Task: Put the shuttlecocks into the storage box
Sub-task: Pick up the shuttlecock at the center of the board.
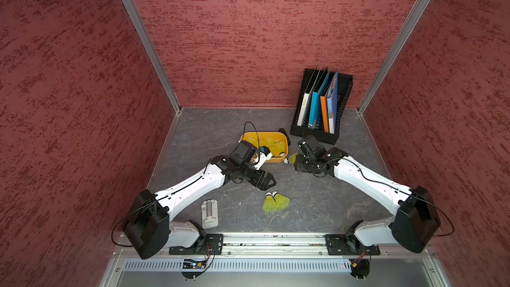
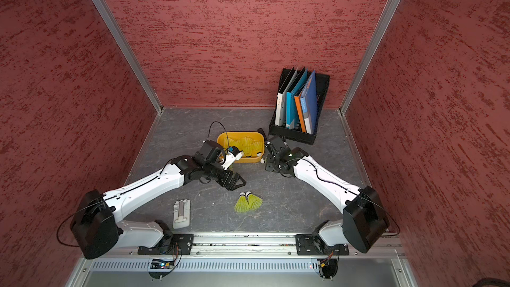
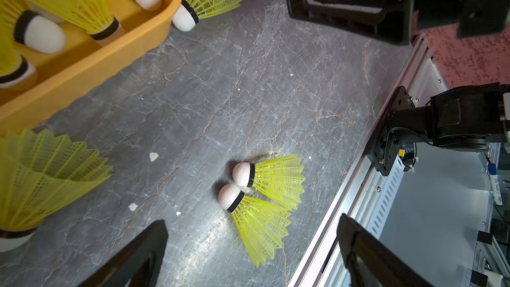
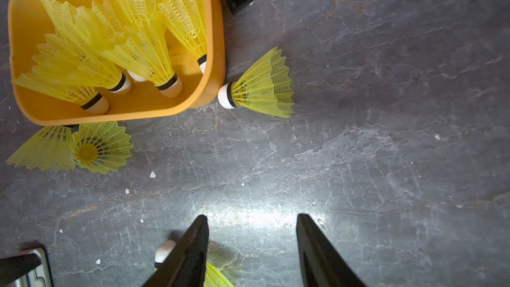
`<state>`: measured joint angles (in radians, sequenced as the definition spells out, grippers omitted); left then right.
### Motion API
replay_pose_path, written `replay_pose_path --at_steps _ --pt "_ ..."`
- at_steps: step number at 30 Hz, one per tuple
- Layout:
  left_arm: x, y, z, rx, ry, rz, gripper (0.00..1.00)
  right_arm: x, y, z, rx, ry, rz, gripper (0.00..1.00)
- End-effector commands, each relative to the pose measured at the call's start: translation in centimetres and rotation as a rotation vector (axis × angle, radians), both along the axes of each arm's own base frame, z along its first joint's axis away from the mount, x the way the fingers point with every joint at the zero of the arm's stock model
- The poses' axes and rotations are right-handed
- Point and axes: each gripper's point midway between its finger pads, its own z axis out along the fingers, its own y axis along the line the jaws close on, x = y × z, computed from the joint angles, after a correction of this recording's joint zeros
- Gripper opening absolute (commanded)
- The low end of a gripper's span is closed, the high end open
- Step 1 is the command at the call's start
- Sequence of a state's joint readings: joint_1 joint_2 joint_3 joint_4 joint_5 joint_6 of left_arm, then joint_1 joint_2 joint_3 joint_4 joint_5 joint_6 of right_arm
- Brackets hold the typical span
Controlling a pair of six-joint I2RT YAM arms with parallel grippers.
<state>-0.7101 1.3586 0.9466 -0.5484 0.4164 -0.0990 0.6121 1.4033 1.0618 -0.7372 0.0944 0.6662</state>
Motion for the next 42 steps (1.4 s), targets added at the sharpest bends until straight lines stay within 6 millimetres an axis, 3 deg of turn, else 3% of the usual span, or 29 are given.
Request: replay_pose_path --at_steps 1,10,15,25,35,42 --pt "1.1 -1.5 0.4 -0.018 -0.047 0.021 1.00 -0.3 0.1 -0.3 0.048 0.031 -0.020 0.52" --pt "2.0 -2.4 -0.9 -0.002 -0.047 0.043 1.00 -1.1 0.0 -1.5 0.094 0.079 -0.047 0.48" --pt "1.4 -2.5 -1.5 0.026 -0.058 0.018 0.98 -1.7 0.2 -1.7 0.107 0.094 -0.020 0.48" --pt "-1.0 0.2 -3.2 0.203 -0.038 -0.137 0.92 -3.6 0.6 -2.0 0.108 0.127 0.086 0.45" --pt "-1.4 3.3 -5.2 0.421 -0.092 -0.309 0.90 -5.3 2.4 -1.5 0.075 0.113 0.177 0.46" --pt "-1.7 3.9 -7.2 0.498 -0.205 -0.473 0.90 -6.3 3.4 -1.2 0.115 0.107 0.237 0.48"
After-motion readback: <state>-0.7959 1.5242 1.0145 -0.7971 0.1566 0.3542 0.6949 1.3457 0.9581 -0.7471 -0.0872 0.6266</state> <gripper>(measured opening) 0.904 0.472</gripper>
